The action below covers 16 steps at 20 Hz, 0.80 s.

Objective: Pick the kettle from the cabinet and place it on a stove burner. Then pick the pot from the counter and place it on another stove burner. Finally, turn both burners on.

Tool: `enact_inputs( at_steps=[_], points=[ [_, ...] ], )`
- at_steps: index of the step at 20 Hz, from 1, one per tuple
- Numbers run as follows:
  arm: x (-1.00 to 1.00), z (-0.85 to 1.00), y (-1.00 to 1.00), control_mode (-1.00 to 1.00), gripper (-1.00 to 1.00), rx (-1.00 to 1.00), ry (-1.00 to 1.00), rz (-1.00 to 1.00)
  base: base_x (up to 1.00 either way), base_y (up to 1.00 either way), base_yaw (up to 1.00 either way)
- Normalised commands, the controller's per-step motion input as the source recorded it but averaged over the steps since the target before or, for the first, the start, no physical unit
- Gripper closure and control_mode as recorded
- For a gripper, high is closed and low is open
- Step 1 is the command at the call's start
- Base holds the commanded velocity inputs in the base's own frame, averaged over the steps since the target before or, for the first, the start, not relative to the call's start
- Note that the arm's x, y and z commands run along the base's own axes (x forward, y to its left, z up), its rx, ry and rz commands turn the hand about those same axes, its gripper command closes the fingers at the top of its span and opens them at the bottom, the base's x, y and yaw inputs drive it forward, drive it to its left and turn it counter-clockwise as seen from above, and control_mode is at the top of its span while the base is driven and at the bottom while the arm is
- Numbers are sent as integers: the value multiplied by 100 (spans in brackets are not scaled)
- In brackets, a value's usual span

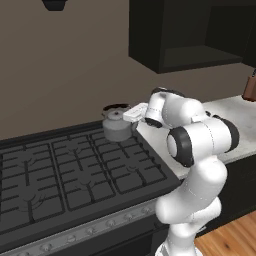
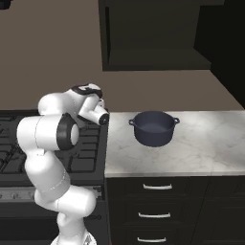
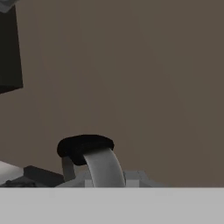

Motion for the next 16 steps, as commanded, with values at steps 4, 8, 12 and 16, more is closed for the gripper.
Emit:
enact_inputs(
  at_steps=[4, 8, 12, 16],
  points=[
    [34, -20, 0, -100, 100, 0, 1, 0, 0, 0, 0],
    [35, -21, 1, -100, 100, 0, 0, 0, 0, 0, 0],
    [34, -21, 1, -100, 100, 0, 1, 0, 0, 0, 0],
    [34, -21, 3, -100, 100, 0, 2, 0, 0, 0, 0]
  ],
)
